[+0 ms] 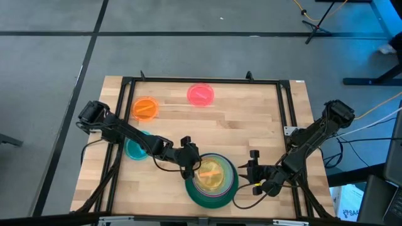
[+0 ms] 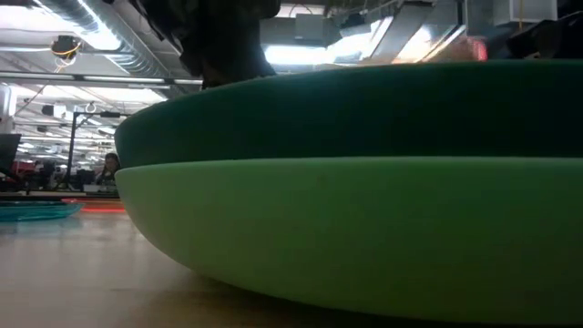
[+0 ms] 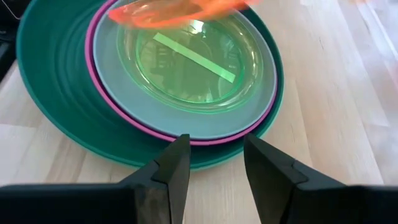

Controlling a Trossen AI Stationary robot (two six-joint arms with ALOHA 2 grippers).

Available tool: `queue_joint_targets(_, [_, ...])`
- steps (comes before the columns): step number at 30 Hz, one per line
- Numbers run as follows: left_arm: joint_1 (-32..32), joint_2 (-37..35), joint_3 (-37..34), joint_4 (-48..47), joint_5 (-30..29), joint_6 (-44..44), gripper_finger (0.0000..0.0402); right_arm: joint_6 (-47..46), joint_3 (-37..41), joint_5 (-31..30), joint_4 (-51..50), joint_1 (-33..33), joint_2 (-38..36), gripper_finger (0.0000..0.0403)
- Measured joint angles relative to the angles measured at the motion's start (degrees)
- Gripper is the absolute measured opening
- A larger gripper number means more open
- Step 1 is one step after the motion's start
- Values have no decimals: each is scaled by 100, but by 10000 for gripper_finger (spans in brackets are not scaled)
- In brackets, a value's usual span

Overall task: Stack plastic plates
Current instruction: Stack the bottom orange transparent plate on top of the green transparent plate, then stack the blue transparent plate on top of the bottom orange transparent plate

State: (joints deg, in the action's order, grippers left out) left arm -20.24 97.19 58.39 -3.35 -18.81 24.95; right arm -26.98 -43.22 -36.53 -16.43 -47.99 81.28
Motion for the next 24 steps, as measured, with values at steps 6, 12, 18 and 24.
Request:
queue_joint_targets(6, [14,0,-4,-71,5,133,68,2,0,-15,-13,0,118,143])
queue_joint_targets(12, [14,-129,-4,-141,291,127,87,2,0,-31,-13,0,118,143])
queue_joint_targets(18, [-136,-495,-4,-651,481,153,88,2,0,-28,-11,0,118,143])
queue_joint_targets(24, [-448,-895,-4,-1737,280,673,88,2,0,-13,-13,0,118,143])
